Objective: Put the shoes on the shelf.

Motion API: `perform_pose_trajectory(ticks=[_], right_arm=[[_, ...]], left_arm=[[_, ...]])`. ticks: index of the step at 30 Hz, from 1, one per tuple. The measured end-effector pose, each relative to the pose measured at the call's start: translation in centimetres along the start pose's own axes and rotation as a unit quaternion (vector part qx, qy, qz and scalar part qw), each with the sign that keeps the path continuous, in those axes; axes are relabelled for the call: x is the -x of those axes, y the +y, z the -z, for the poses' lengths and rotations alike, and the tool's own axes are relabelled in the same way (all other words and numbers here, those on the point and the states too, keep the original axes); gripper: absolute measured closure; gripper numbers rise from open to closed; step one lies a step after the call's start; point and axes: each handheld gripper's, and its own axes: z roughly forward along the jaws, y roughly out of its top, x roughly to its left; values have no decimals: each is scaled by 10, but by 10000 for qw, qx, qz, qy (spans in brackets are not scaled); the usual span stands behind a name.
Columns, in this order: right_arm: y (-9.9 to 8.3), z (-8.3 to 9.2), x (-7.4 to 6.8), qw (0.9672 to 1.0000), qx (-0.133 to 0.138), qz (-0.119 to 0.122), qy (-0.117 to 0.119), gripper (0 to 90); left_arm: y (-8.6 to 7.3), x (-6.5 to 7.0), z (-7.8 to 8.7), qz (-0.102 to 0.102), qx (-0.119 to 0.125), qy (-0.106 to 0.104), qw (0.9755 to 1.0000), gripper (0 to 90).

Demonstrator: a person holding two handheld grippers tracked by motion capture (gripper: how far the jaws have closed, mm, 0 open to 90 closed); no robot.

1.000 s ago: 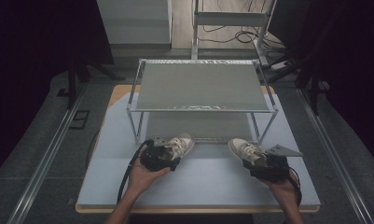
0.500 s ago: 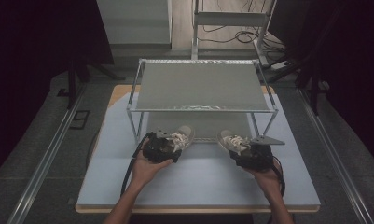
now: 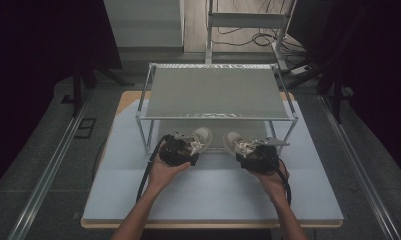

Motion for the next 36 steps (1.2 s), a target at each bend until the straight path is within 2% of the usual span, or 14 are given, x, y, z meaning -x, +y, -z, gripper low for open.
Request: perform_pose_trajectory(ticks=[11,12,15,23,25,26,30,35,36], right_arm=[[13,-14,-8,9999,-13,-64,-80,290],[15,-17,-9,9999,-9,-89,-121,290],[16,-22,-9,9998,-10,-119,-141,289],[18,-37,-9,9994,6,-254,-236,289],[19,-38,-9,9994,2,-255,-250,289],[19,-40,-10,9993,3,-235,-277,289],[22,-46,-11,9992,22,-251,-310,289],[27,-49,-14,9991,48,-275,-329,288],[30,-51,-14,9989,74,-293,-368,287]], left_arm=[[12,1,-13,27,-25,57,10000,301],[15,-1,-15,-137,-52,41,9999,300],[17,-4,-19,-229,-57,50,9997,301],[19,-13,-28,36,-43,91,9999,301],[20,-14,-30,144,-57,110,9998,300],[20,-12,-31,316,-52,110,9994,300],[27,-15,-35,101,-70,123,9998,300],[32,-12,-38,116,-77,94,9999,300],[34,-11,-40,185,-50,140,9997,300]])
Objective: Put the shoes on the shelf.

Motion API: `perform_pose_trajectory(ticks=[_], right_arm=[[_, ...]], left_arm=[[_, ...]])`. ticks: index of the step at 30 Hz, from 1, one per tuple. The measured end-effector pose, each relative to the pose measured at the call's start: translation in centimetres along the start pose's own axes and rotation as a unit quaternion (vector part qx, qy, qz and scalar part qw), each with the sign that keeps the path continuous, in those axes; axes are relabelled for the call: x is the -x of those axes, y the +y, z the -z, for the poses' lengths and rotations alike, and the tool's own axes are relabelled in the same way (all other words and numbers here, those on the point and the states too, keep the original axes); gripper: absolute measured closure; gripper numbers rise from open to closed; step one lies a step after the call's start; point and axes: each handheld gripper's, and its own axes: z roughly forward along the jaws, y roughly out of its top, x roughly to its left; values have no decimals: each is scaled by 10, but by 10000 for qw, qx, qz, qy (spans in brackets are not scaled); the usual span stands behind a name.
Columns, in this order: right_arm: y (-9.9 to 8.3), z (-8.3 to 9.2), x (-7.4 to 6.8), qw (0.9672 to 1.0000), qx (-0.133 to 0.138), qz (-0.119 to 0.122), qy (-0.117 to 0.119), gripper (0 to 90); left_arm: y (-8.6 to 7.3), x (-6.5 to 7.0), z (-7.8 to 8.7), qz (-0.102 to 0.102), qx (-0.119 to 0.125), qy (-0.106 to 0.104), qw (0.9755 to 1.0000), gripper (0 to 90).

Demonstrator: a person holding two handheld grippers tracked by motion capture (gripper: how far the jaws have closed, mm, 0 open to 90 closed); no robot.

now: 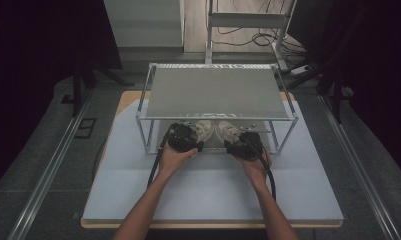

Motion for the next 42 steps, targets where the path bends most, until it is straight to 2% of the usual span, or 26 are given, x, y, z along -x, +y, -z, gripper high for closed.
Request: perform_pose_trajectory(ticks=[2,3,7,8,9,10,11,12,13,14,15,23,24,26,28,29,30,31,32,34,35,38,39,40,41,42], right_arm=[[1,-2,0,10000,38,49,-31,287],[2,-5,0,10000,34,-20,-42,287],[0,-14,-2,9998,-21,-31,-204,286],[-1,-16,-2,9997,-50,-36,-230,285],[-1,-18,-2,9997,-61,-32,-243,285],[-1,-21,-2,9996,-73,-65,-283,285],[-1,-21,-2,9996,-73,-65,-283,285],[-2,-25,-3,9995,-105,-96,-287,283],[-2,-25,-3,9995,-105,-96,-287,283],[-3,-28,-3,9993,-152,-112,-331,281],[-4,-29,-4,9992,-170,-97,-342,280],[-7,-37,-5,9987,-307,-95,-397,272],[-7,-38,-4,9987,-318,-136,-364,268],[-7,-37,-3,9988,-322,-139,-345,262],[-7,-35,-3,9990,-291,-137,-323,252],[-7,-35,-3,9990,-291,-137,-323,252],[-5,-31,-3,9993,-208,-141,-279,237],[-5,-29,-3,9994,-185,-133,-275,230],[-4,-25,-3,9995,-155,-91,-270,220],[-4,-21,-2,9995,-119,-52,-270,217],[-4,-17,-2,9997,-59,-26,-254,217],[-6,-1,-2,9997,75,39,-209,220],[-7,5,-2,9997,107,79,-201,222],[-10,18,0,9996,219,113,-140,237],[-10,18,0,9996,219,113,-140,237],[-14,31,3,9994,320,133,-59,270]], left_arm=[[1,1,-1,51,0,14,10000,300],[2,2,-3,164,29,148,9998,299],[3,1,-9,76,-66,21,9999,298],[4,0,-13,67,-97,208,9997,298],[3,1,-16,155,-113,223,9996,298],[5,-5,-18,-285,-152,46,9995,298],[5,-5,-18,-285,-152,46,9995,297],[6,-8,-21,-508,-212,247,9982,297],[6,-8,-21,-508,-212,247,9982,296],[5,-4,-24,-260,-173,208,9993,295],[2,4,-27,339,-187,318,9987,295],[3,5,-30,322,-225,334,9987,277],[3,3,-29,241,-272,295,9989,265],[2,2,-27,341,-195,129,9991,240],[1,1,-25,328,-151,164,9992,218],[0,1,-22,355,-91,81,9993,218],[3,-11,-18,-453,-37,9,9990,211],[-1,-4,-12,9,28,3,10000,204],[-4,0,-8,318,145,54,9994,199],[-6,0,-4,329,213,39,9992,202],[-8,-2,1,210,225,-72,9995,202],[-17,-4,15,134,398,-4,9991,226],[-20,-8,20,-110,449,-20,9989,238],[-27,-10,29,-179,576,-121,9981,290],[-27,-10,29,-179,576,-121,9981,311],[-31,-9,33,-55,645,-80,9979,355]])
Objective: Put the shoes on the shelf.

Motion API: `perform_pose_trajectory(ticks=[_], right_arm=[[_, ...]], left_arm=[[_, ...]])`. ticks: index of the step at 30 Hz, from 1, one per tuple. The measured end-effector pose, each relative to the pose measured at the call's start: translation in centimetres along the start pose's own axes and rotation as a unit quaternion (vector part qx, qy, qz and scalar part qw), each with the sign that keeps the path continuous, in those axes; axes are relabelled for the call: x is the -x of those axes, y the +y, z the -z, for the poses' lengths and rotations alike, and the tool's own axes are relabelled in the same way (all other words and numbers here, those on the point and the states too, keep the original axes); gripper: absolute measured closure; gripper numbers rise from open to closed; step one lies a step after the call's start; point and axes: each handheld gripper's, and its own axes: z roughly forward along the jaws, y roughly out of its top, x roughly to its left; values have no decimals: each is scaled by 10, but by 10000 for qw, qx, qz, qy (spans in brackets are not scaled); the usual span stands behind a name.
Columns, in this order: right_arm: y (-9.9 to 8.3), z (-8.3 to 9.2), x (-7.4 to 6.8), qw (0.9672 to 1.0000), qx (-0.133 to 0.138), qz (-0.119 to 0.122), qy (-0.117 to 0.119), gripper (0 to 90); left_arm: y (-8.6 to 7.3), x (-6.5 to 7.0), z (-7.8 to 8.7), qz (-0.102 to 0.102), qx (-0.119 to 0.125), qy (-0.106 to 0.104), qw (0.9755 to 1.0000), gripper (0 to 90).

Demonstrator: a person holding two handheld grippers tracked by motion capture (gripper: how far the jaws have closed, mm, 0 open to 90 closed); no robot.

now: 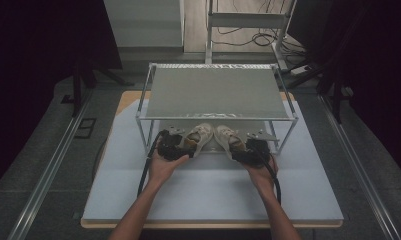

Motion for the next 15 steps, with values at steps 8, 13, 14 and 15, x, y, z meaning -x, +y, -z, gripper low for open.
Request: perform_pose_trajectory(ticks=[8,13,14,15], right_arm=[[-8,31,17,9998,163,83,122,562],[-18,30,36,10000,44,10,45,767],[-20,28,37,10000,-2,-4,50,793],[-21,26,40,10000,-31,20,57,814]], left_arm=[[-21,-12,19,63,42,263,9996,682],[-27,-24,15,137,-100,181,9997,777],[-29,-27,11,187,-187,179,9995,790],[-29,-28,9,220,-225,168,9994,798]])
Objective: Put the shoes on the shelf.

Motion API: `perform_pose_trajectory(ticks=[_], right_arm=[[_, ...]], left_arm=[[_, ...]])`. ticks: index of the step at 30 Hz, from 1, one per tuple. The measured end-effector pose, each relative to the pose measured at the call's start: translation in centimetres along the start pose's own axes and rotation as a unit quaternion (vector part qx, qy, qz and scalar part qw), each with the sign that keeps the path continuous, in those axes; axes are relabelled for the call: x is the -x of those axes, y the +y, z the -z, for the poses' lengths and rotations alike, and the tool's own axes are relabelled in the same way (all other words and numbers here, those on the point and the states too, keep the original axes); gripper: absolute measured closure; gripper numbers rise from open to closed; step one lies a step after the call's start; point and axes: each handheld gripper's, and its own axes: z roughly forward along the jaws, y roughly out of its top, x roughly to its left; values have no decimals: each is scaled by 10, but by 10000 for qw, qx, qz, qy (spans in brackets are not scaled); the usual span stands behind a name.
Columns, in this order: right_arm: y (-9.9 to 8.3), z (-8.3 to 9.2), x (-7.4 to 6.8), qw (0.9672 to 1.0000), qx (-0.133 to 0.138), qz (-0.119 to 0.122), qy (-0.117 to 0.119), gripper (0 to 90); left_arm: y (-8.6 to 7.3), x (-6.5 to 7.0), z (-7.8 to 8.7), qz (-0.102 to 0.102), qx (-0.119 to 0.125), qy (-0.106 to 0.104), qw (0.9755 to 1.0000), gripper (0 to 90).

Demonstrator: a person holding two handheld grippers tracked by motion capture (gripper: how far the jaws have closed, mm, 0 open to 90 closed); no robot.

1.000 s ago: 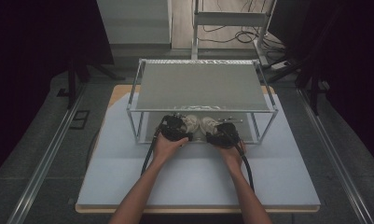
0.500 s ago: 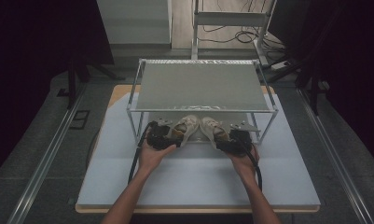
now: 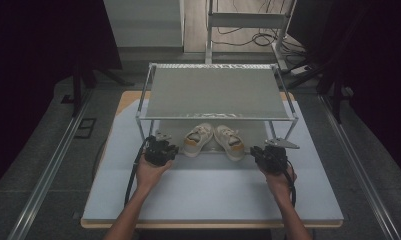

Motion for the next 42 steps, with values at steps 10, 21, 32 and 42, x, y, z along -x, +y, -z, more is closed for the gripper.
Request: perform_pose_trajectory(ticks=[10,21,32,42], right_arm=[[-8,-18,-4,9997,-239,81,61,853],[-5,-24,-15,9994,-242,205,100,880],[-5,-30,-27,9990,-201,244,327,887],[-4,-38,-42,9981,-163,303,511,888]], left_arm=[[0,1,-17,-42,-187,-208,9996,807],[4,4,-19,-84,-225,-213,9995,815],[9,18,-23,-115,-244,-445,9986,813],[15,34,-32,-319,-268,-646,9970,811]])
